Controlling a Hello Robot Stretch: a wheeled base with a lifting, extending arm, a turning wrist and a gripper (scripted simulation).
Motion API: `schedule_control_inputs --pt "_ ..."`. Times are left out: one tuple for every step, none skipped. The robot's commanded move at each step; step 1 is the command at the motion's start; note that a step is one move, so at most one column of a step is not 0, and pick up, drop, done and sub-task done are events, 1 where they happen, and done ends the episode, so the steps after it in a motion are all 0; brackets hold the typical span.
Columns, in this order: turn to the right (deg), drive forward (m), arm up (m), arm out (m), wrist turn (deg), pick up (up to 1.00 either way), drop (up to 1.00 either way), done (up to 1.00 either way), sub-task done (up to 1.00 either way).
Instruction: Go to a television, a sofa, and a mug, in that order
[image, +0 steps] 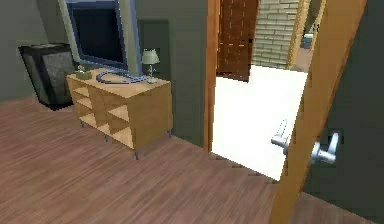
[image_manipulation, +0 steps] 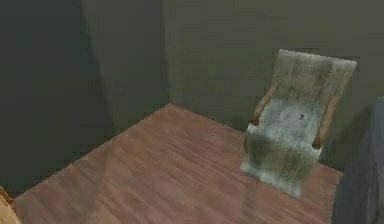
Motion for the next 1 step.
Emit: schedule_control_inputs --pt "0.0 0.8 0.0 0.0 0.0 0.0 0.0 0.0 0.0"
